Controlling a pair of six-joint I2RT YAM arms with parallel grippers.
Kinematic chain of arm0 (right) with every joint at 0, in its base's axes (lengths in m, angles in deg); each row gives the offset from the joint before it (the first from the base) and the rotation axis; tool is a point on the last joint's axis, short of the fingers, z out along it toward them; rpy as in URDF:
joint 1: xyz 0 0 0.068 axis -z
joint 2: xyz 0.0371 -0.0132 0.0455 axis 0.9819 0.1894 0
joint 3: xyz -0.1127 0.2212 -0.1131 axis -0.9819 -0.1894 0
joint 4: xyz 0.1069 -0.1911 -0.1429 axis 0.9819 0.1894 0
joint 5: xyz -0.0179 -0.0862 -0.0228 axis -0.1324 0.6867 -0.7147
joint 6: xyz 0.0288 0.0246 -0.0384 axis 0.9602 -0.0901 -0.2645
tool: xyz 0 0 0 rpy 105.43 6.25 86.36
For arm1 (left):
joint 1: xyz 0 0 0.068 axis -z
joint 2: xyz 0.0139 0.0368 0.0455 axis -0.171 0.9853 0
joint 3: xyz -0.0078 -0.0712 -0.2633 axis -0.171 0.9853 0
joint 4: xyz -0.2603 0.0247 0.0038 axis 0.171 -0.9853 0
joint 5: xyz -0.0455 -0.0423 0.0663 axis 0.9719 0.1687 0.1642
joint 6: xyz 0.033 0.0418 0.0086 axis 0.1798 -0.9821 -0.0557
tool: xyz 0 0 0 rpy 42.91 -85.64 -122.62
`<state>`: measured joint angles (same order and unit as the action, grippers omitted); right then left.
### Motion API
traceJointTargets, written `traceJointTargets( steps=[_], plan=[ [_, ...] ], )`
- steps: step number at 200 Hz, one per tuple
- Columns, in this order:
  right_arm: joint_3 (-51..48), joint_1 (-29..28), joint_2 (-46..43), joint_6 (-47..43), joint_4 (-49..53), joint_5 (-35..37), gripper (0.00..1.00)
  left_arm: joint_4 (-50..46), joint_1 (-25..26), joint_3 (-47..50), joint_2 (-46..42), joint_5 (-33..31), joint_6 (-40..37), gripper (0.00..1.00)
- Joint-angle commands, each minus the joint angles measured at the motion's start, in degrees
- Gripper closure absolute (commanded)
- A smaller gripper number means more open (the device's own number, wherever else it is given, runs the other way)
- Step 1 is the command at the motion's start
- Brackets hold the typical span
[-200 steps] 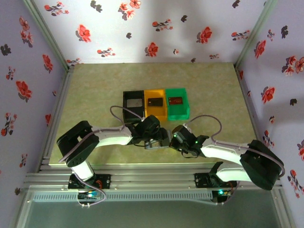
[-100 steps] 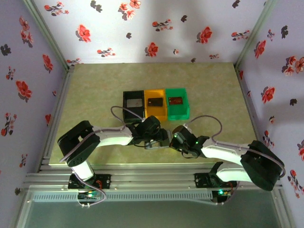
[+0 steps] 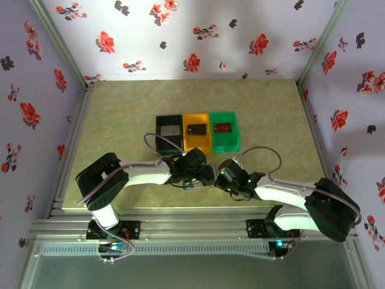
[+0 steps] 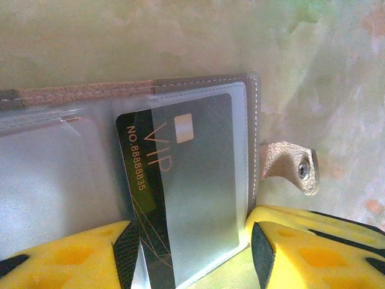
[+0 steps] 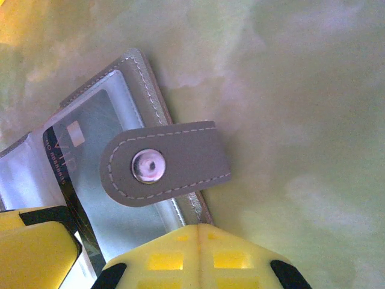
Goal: Take the credit cards out of the card holder
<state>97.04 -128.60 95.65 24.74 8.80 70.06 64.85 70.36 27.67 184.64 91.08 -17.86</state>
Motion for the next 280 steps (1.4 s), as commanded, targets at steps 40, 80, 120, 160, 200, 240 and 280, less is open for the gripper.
traceJointTargets(
  steps=[40, 80, 120, 160, 200, 240, 280],
  plan=[
    [-2.20, -0.29, -0.54, 0.86, 3.09, 0.04, 1.00, 1.61, 0.57, 0.60, 0.42, -0.83, -0.15, 0.46],
    [-2.29, -0.30, -0.25, 1.03, 2.48, -0.16, 1.00, 2.52, 0.57, 1.58, -0.87, -1.72, -0.51, 0.52],
    [-2.32, -0.31, -0.47, 1.01, 2.58, -0.13, 1.00, 1.64, 0.57, 1.41, -1.35, -1.88, -1.17, 0.52],
    [-2.66, -0.31, -0.76, 1.05, 2.65, 0.05, 1.00, -0.23, 0.57, 1.48, -1.67, -2.85, -1.69, 0.54],
    [-2.67, -0.31, -0.76, 1.01, 2.56, -0.09, 1.00, 2.02, 0.57, 2.02, -1.31, -2.48, -1.14, 0.65],
    [-2.59, -0.26, -1.50, 1.06, 3.17, -0.13, 1.00, 0.62, 0.57, 2.27, -1.73, -2.42, -1.46, 0.63],
    [-2.85, -0.27, -2.78, 0.94, 3.97, 0.35, 1.00, -0.69, 0.57, 3.21, -1.79, -3.22, -1.21, 0.61]
  ],
)
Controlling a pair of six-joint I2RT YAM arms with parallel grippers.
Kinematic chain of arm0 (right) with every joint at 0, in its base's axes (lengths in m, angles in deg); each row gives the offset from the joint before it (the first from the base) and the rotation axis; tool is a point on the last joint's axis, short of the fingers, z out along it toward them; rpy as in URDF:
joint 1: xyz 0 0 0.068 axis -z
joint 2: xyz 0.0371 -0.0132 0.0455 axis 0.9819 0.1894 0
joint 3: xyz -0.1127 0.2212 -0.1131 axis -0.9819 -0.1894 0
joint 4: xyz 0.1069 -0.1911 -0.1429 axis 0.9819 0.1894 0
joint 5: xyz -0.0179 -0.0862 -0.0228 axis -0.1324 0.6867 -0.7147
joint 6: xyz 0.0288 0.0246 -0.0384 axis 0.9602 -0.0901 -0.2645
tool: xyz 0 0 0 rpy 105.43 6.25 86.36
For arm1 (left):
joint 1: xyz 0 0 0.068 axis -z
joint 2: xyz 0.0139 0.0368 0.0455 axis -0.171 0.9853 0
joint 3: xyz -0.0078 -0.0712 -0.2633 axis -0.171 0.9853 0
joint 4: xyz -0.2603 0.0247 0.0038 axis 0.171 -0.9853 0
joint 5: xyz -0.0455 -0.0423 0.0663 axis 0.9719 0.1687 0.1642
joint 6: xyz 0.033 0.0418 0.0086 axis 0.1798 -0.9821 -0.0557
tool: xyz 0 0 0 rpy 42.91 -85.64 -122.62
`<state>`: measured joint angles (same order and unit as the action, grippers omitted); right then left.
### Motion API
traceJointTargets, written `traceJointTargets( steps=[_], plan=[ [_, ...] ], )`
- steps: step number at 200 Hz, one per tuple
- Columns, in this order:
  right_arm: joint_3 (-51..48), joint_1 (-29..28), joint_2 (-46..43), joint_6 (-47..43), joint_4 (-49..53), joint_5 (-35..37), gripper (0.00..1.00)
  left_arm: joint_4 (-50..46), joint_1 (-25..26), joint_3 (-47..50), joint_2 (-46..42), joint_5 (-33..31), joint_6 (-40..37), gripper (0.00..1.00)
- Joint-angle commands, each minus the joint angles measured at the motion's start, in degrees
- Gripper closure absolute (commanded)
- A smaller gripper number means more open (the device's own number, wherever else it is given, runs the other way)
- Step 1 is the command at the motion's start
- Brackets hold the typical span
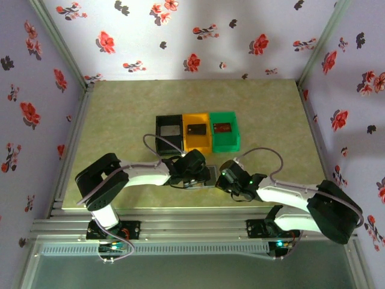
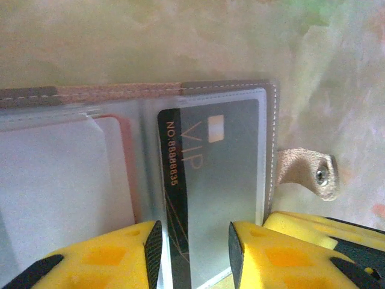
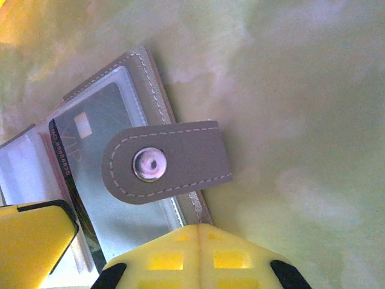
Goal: Take the credit cards out of the card holder
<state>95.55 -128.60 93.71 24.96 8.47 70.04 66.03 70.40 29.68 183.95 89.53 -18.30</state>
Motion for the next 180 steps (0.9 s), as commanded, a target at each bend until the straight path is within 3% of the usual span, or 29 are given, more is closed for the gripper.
traceJointTargets(
  steps=[1, 180],
  plan=[
    [-1.36, -0.29, -0.79, 0.70, 4.30, 0.37, 1.00, -1.86, 0.53, 1.18, -1.03, -1.65, -0.78, 0.61],
    [-2.18, -0.24, -0.31, 1.10, 2.72, -0.42, 1.00, 0.07, 0.53, -1.67, 3.08, -0.08, -0.76, 0.62]
  ],
)
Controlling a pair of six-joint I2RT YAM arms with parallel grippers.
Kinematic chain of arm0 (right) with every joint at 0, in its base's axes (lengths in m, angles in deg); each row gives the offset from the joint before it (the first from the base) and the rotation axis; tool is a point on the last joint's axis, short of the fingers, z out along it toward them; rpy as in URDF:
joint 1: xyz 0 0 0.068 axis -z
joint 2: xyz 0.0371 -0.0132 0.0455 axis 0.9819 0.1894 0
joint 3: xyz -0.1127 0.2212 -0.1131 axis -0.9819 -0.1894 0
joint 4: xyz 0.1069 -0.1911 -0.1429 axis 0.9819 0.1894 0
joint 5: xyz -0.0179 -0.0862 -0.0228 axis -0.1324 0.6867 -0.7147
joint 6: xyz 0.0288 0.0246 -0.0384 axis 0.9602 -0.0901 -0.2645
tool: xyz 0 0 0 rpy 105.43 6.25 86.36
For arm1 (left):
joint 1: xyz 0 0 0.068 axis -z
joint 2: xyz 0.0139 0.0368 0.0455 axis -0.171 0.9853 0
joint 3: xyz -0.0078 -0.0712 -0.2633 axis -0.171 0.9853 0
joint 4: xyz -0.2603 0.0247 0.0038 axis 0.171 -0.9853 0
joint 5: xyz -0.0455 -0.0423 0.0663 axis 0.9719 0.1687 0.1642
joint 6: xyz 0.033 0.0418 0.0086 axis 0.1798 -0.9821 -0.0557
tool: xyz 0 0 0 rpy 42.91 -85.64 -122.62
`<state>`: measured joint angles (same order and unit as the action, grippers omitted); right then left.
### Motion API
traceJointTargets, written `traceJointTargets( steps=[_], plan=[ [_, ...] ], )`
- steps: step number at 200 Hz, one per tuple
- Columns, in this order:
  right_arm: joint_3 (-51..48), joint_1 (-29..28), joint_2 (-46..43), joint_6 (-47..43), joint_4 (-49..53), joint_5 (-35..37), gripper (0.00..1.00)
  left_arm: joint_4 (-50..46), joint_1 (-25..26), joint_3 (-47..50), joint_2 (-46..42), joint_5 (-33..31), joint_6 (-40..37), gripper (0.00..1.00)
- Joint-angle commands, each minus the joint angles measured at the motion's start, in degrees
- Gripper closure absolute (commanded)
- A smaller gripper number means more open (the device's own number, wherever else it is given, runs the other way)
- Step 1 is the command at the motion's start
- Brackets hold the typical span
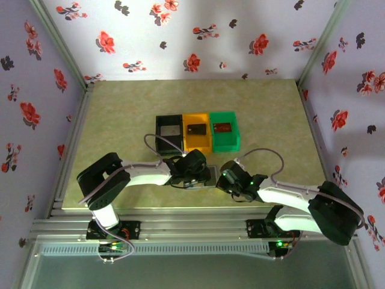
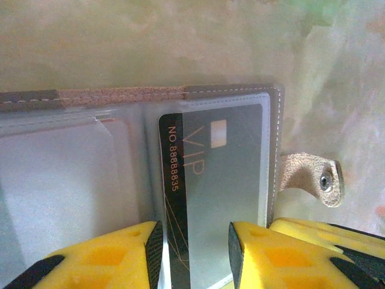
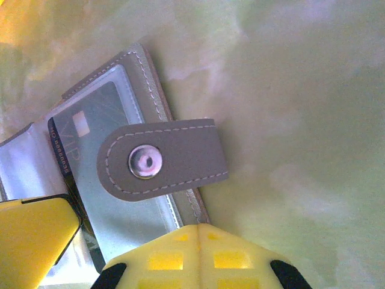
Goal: Take the credit cards out of the card holder
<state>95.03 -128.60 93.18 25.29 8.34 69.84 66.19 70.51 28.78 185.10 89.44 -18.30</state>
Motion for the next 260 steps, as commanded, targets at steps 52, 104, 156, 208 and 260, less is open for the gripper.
traceJointTargets(
  steps=[52, 104, 156, 208, 260],
  plan=[
    [-1.81, -0.24, 0.26, 0.85, 2.58, -0.40, 1.00, 1.42, 0.42, -0.72, 1.82, 0.22, -1.44, 0.66],
    [-2.22, -0.31, 0.29, 0.90, 1.84, -0.42, 1.00, 7.25, 0.42, 2.34, 1.48, 0.99, -0.76, 0.68],
    [-2.23, -0.28, 0.24, 0.89, 1.48, -0.57, 1.00, 12.17, 0.42, 4.48, 0.16, 1.28, -0.90, 0.73],
    [-2.49, -0.24, 0.04, 1.05, 1.18, -0.59, 1.00, 15.28, 0.42, 6.83, -1.01, 0.94, -0.26, 0.76],
    [-2.58, -0.31, -0.05, 1.11, 1.02, -0.60, 1.00, 19.38, 0.43, 10.09, -3.06, -0.31, 1.34, 0.79]
  ],
)
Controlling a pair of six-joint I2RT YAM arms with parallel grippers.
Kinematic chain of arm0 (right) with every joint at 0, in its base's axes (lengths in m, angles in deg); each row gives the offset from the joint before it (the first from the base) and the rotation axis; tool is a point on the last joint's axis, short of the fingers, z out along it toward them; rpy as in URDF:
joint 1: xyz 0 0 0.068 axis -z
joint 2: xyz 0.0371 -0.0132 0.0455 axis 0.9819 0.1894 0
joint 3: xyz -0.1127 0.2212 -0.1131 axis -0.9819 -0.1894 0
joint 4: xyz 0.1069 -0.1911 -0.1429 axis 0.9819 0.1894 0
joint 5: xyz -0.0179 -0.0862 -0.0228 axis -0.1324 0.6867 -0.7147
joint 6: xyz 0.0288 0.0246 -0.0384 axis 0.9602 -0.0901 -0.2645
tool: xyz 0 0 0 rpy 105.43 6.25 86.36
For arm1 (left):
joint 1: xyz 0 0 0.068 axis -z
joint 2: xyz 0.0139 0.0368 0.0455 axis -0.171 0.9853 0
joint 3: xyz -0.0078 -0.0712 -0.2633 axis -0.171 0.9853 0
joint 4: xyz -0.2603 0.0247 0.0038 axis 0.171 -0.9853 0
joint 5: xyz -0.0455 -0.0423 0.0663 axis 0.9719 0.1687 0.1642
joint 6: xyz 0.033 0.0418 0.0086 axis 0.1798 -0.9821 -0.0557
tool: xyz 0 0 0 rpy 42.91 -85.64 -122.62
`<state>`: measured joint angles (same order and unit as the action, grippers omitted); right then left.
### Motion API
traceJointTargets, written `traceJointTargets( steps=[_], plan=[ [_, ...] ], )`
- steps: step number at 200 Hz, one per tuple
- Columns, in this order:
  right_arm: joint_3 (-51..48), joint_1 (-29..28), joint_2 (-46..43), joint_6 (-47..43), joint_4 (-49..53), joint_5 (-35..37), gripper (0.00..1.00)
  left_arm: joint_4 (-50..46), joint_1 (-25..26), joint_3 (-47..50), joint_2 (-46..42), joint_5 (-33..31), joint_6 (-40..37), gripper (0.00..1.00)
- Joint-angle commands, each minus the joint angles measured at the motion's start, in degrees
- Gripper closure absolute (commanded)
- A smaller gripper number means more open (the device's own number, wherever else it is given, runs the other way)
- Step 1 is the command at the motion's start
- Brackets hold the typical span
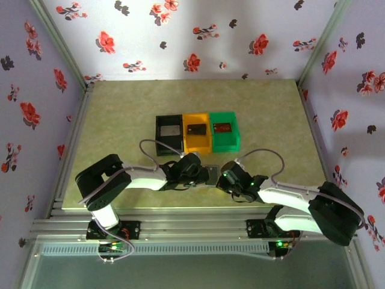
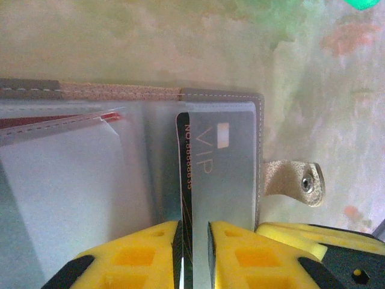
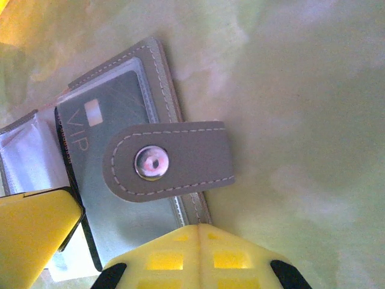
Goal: Take the credit cards out of the card holder
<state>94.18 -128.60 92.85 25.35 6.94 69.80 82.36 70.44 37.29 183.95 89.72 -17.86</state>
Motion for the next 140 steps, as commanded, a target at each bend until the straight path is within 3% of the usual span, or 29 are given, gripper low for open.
traceJointTargets(
  steps=[1, 59, 140],
  plan=[
    [-1.73, -0.27, 0.28, 1.05, 2.41, -0.59, 1.00, 3.23, 0.49, 1.61, -1.92, -0.59, 0.94, 0.79],
    [-1.73, -0.30, 0.28, 1.12, 2.22, -0.70, 1.00, 7.50, 0.49, 2.97, -2.09, -0.29, 1.81, 0.83],
    [-1.81, -0.27, 0.50, 1.33, 1.87, -0.70, 1.00, 12.08, 0.48, 5.62, -3.41, -1.50, 3.43, 1.00]
  ],
)
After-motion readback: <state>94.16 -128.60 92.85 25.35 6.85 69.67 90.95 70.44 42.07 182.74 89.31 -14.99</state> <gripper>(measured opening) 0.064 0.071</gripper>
